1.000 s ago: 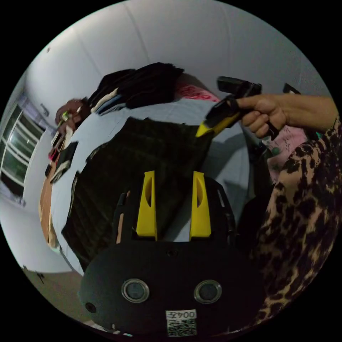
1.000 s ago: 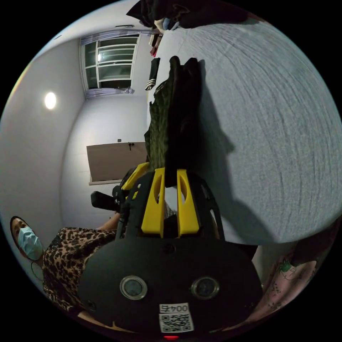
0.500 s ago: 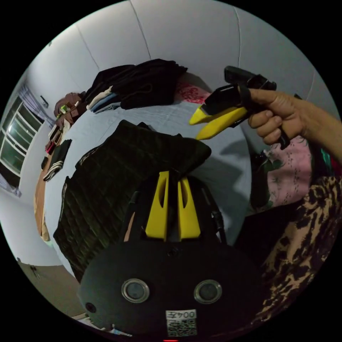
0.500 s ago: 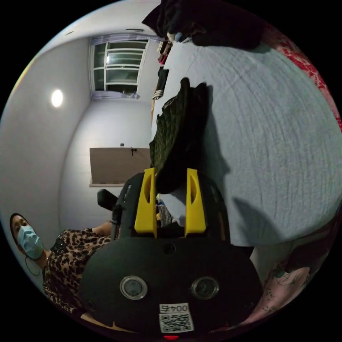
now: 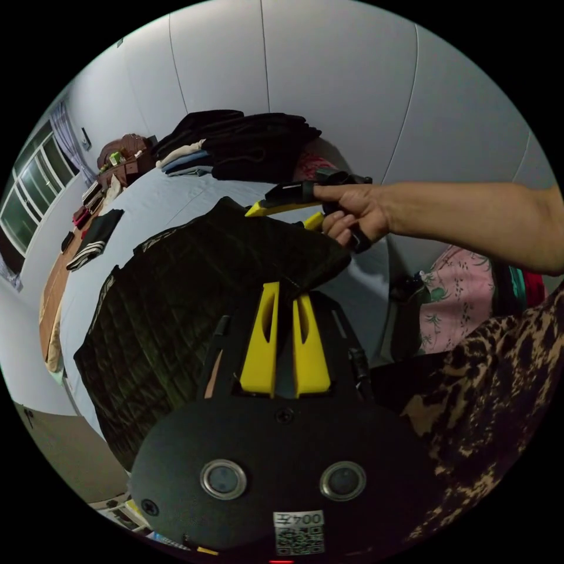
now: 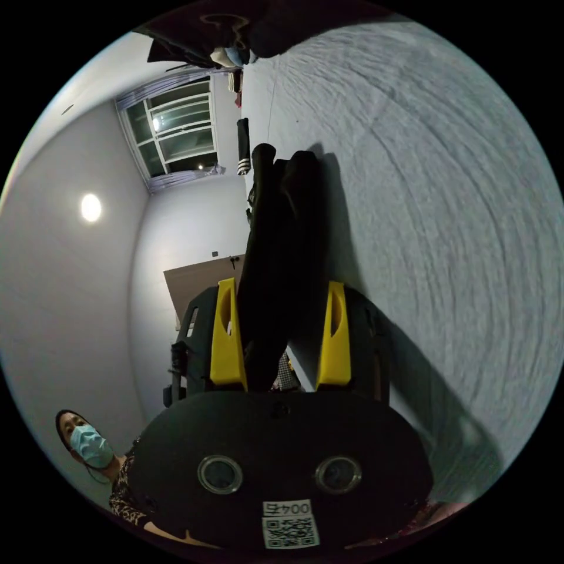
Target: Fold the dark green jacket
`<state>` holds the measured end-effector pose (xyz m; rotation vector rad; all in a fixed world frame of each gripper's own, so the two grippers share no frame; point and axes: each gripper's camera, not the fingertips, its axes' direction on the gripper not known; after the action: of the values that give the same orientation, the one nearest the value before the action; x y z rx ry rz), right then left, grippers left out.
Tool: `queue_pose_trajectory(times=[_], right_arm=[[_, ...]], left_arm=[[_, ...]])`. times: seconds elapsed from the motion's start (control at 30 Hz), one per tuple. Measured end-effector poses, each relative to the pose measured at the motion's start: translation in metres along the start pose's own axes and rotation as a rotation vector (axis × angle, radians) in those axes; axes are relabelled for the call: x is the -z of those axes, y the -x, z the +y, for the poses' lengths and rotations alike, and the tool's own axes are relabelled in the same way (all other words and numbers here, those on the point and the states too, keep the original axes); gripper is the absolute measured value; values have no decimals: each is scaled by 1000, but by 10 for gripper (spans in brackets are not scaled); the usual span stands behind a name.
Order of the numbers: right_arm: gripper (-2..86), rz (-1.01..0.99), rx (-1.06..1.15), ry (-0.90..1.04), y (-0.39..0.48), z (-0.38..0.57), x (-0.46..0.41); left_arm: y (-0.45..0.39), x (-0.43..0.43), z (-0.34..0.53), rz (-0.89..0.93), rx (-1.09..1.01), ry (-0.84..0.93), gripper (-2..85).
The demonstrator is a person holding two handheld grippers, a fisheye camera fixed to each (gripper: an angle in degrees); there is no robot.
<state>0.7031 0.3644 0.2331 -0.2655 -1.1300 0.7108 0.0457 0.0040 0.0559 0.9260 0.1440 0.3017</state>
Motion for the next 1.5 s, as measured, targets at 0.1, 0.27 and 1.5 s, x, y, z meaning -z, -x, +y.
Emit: queue_pose_trajectory(times=[0.1,0.27,1.5], right_arm=[[179,44,28,-1,12,-12,-9],[86,86,115,2,47,-14,-25],[57,458,457,112,242,73,-505]], left_arm=[[19,7,14,20,49,-14,0],[63,26,49,80,145,-73,0],[524,110,493,643,1047,-391,4]])
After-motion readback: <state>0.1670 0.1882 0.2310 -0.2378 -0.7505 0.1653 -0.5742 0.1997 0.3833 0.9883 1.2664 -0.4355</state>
